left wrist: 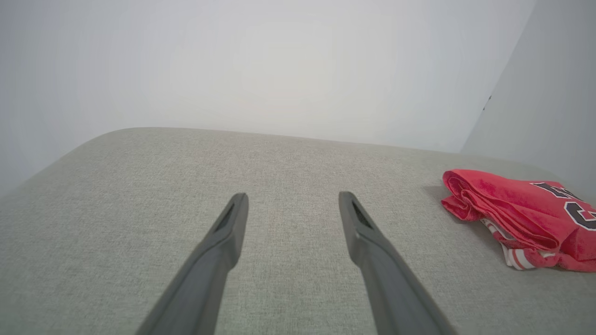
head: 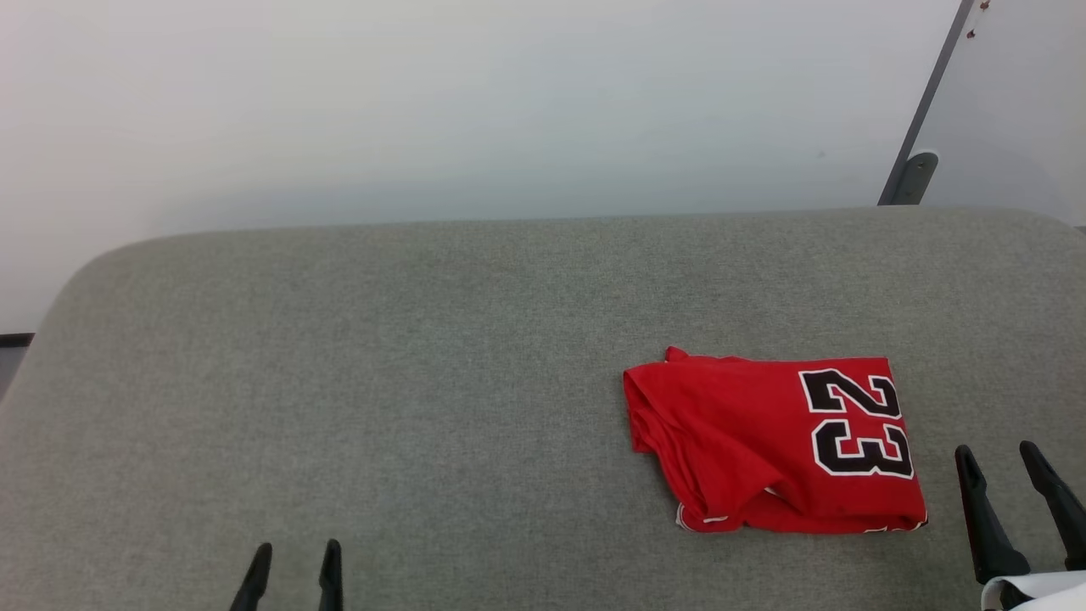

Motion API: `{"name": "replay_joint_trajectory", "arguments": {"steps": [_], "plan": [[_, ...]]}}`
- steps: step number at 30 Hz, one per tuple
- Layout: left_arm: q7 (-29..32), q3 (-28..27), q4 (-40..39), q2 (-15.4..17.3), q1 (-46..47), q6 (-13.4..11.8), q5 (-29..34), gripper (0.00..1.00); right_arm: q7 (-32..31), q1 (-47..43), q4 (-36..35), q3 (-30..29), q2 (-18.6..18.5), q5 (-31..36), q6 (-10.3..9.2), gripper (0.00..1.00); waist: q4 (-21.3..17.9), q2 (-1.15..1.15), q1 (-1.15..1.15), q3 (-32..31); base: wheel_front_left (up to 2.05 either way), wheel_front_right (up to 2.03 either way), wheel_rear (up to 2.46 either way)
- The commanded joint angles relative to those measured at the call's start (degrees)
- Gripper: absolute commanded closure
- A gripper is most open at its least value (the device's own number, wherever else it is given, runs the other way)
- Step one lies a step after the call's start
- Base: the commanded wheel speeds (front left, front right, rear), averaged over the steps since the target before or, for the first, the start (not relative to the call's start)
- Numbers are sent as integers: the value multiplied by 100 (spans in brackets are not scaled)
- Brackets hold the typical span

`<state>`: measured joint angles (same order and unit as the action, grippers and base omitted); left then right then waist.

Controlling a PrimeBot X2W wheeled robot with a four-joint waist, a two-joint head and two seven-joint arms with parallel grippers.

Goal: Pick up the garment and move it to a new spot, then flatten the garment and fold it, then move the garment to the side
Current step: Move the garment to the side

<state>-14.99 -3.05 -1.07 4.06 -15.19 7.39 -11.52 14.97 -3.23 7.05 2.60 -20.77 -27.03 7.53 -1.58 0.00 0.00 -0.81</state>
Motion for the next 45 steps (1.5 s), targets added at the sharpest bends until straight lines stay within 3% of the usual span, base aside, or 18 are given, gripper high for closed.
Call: {"name": "replay_joint_trajectory", "arguments": {"steps": [1,11,17,21,28,33,41,42,43,44,45], "plan": [[-22,-43,-24,-12,13,12,-5,0,14,-75,-44,-14,39,49,-9,0,1,0,0,14,0,0,0],[-22,-18,-14,-59,170,12,-3,0,-120,22,-160,39,88,96,-9,0,25,0,0,85,0,0,0],[-22,46,53,-82,428,12,11,0,-536,502,-128,-96,-145,140,-9,0,33,0,0,279,0,0,0],[-22,203,133,-79,814,12,36,0,-1384,1104,160,-8,-569,49,-9,0,71,0,0,515,0,0,0],[-23,548,316,-50,1548,12,86,0,-3860,2294,842,818,-1243,-577,-9,0,127,0,0,1212,0,0,0],[-23,751,478,10,2108,12,95,0,-5132,3021,1228,1268,-1370,-1331,-9,0,232,0,0,1709,0,0,0],[-23,1033,654,17,2660,12,110,0,-5847,3563,1699,1934,-1493,-2056,-9,0,369,0,0,2201,0,0,0],[-23,1054,670,14,2685,12,111,0,-5779,3582,1699,2017,-1493,-2104,-9,12,365,0,0,2229,0,0,0],[-23,1062,683,10,2699,12,107,0,-5713,3606,1718,2073,-1480,-2173,-9,67,350,0,0,2253,0,0,0],[-23,1067,698,8,2716,12,102,0,-5648,3621,1724,2136,-1476,-2228,-8,98,325,0,0,2279,0,0,0],[-23,1071,712,7,2731,12,103,0,-5594,3628,1721,2220,-1463,-2298,-7,100,291,0,0,2296,0,0,0]]}}
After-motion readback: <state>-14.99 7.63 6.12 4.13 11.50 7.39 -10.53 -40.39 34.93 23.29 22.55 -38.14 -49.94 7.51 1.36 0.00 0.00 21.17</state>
